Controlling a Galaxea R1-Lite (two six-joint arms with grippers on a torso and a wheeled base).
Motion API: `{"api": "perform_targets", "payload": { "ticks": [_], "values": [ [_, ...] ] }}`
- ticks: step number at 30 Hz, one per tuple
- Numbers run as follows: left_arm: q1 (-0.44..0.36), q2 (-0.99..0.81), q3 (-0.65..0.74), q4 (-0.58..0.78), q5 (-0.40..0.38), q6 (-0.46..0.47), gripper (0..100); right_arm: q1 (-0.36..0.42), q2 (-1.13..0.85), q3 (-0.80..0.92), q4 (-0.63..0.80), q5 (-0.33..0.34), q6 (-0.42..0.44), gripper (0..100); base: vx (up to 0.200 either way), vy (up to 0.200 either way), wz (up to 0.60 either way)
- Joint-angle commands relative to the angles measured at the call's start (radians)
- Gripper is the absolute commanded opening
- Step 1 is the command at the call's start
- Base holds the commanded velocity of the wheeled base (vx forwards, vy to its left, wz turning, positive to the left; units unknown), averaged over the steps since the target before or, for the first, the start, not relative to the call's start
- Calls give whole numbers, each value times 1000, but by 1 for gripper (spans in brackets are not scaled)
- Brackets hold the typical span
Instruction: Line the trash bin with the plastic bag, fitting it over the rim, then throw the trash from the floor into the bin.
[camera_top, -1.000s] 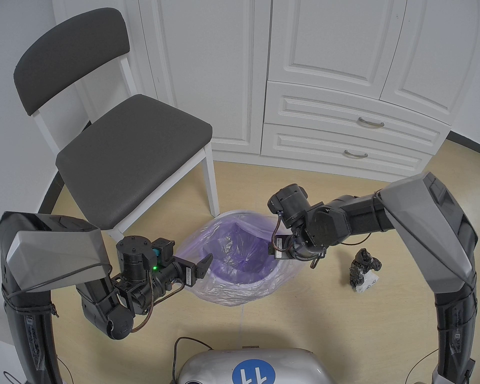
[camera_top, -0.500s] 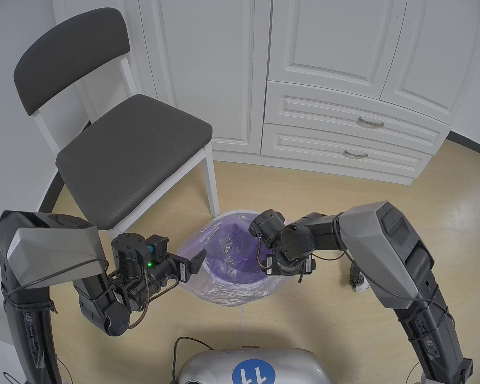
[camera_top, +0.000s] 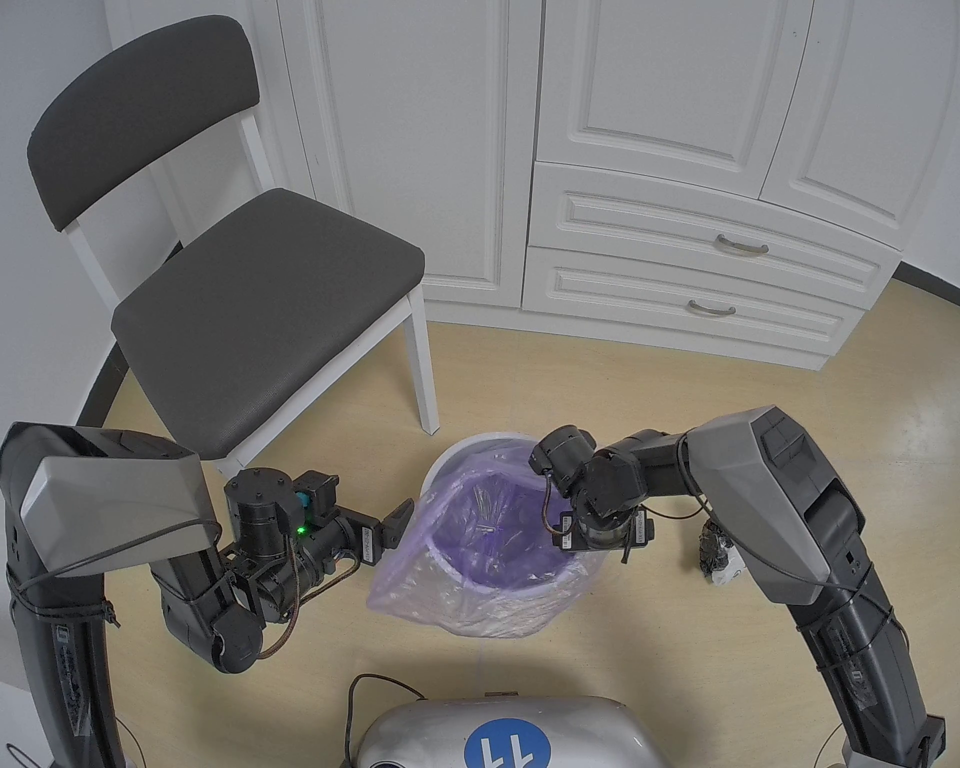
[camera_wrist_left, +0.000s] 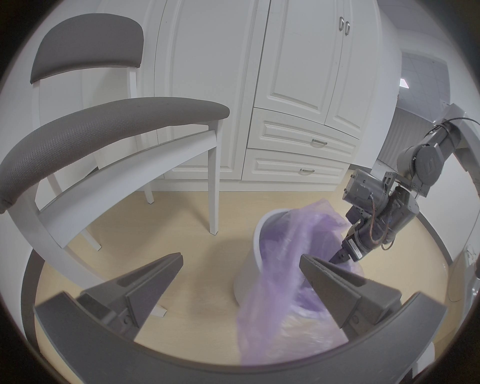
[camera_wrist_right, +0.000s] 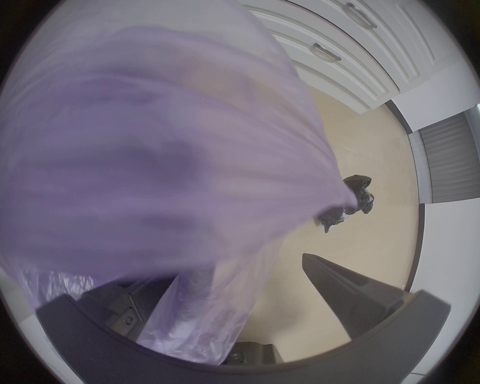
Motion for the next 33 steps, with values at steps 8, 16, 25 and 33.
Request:
{"api": "perform_targets", "payload": {
  "ticks": [8,16,25,33],
  "values": [
    [-3,10,-1,-3,1,0,100,-48,-63,0,-17,13,-68,100,0,0,0],
    [-6,10,0,-3,1,0,100,42,-93,0,-5,14,-46,100,0,0,0],
    [-38,10,11,-3,2,0,100,110,-105,0,21,13,-46,100,0,0,0],
    [-172,7,-50,113,47,80,100,153,-146,0,47,1,-46,100,0,0,0]
  ]
}}
